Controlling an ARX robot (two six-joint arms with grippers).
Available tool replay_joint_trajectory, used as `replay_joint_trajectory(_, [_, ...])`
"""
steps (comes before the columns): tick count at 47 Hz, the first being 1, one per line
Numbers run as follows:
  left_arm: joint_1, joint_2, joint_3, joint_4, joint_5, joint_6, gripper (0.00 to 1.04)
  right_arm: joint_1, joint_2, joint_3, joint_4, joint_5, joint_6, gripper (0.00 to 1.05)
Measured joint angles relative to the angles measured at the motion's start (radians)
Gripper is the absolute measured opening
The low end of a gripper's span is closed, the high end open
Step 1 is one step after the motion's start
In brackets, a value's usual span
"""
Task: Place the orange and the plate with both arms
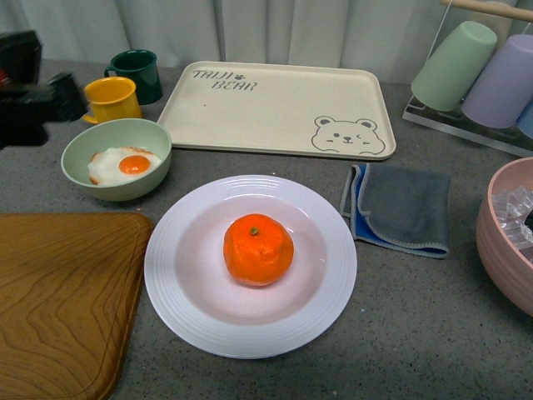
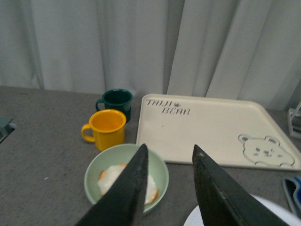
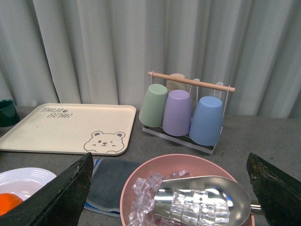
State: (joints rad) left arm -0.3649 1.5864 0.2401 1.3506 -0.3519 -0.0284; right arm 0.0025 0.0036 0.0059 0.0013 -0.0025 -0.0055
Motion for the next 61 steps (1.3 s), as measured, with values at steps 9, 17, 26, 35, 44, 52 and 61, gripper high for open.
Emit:
replay_joint_trajectory(9, [0.084, -0.149, -0.102, -0.077, 0.074, 0.009, 0.03, 0.0, 0.0, 0.0, 0.0, 0.001, 0.0, 0.95])
replay_joint_trajectory(17, [0.151, -0.337, -0.168, -0.193, 0.148, 0.019, 0.04, 0.0, 0.0, 0.0, 0.0, 0.0, 0.0, 0.95])
replay_joint_trajectory(26, [0.225, -0.655, -0.193, -0.478, 0.218, 0.021, 0.04, 0.0, 0.0, 0.0, 0.0, 0.0, 0.0, 0.95])
replay_joint_trajectory(35, [0.286, -0.832, -0.219, -0.629, 0.291, 0.021, 0.04, 0.0, 0.0, 0.0, 0.0, 0.0, 0.0, 0.95])
replay_joint_trajectory(44, [0.361, -0.977, -0.219, -0.753, 0.348, 0.021, 0.04, 0.0, 0.0, 0.0, 0.0, 0.0, 0.0, 0.95])
replay_joint_trajectory(52, [0.362, -1.107, -0.22, -0.874, 0.352, 0.021, 0.04, 0.0, 0.0, 0.0, 0.0, 0.0, 0.0, 0.95])
replay_joint_trajectory(61, [0.362, -1.218, -0.22, -0.981, 0.352, 0.021, 0.04, 0.0, 0.0, 0.0, 0.0, 0.0, 0.0, 0.95])
